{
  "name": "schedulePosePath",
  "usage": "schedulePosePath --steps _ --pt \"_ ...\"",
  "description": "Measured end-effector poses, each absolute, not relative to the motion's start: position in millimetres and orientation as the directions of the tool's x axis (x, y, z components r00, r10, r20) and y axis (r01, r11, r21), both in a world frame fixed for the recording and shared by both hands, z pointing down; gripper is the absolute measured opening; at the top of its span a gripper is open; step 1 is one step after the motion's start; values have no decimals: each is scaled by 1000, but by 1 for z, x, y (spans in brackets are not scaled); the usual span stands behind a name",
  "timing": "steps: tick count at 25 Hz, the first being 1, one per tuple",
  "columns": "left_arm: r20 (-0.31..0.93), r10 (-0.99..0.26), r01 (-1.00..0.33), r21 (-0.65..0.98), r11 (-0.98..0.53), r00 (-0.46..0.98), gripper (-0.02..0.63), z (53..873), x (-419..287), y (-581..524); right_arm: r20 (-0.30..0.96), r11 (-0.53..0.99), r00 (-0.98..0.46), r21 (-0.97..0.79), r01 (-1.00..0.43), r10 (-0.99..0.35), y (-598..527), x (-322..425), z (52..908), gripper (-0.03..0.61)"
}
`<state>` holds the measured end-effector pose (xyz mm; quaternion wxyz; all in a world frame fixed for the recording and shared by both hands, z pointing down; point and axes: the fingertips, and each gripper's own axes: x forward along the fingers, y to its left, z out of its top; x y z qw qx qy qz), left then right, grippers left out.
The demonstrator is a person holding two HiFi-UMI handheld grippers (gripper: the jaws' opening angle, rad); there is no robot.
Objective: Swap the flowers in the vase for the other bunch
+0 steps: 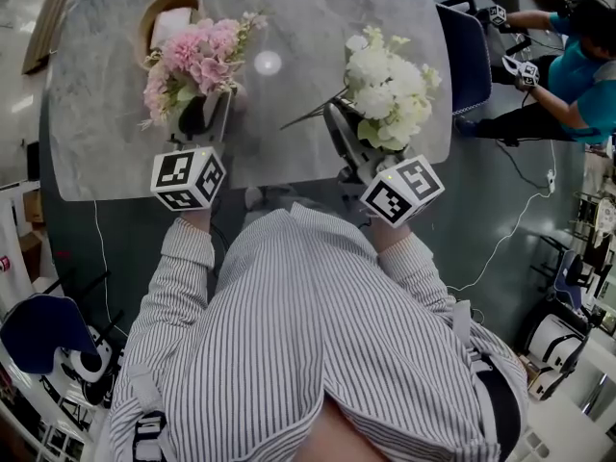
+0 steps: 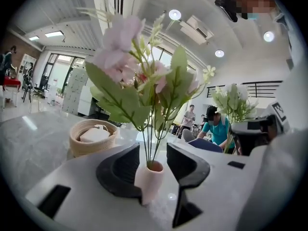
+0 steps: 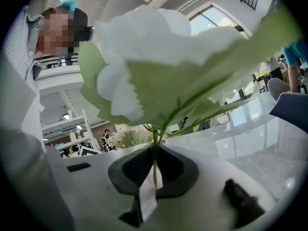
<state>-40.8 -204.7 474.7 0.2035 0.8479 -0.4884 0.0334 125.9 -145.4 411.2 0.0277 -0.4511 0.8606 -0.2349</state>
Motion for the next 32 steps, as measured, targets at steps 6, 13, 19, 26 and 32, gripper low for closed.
schedulePosePath --steps 6,13,19,26,32 --pt "248 -827 -847 328 -418 504 164 468 -56 -186 125 524 -624 -430 -735 -771 -150 113 397 28" --pt "222 -843 -861 277 -427 490 163 445 -71 -164 81 577 -668 -434 -692 -740 -153 91 385 28" --pt "173 -865 -865 287 -413 470 149 417 -75 -154 68 619 -708 -432 -656 -703 -152 75 379 28" --pt "162 -879 -870 305 -389 449 88 411 -91 -149 49 666 -746 -415 -620 -664 -152 49 376 28" --pt "167 -879 -872 304 -384 446 44 408 -86 -145 50 685 -761 -401 -609 -647 -155 41 377 28"
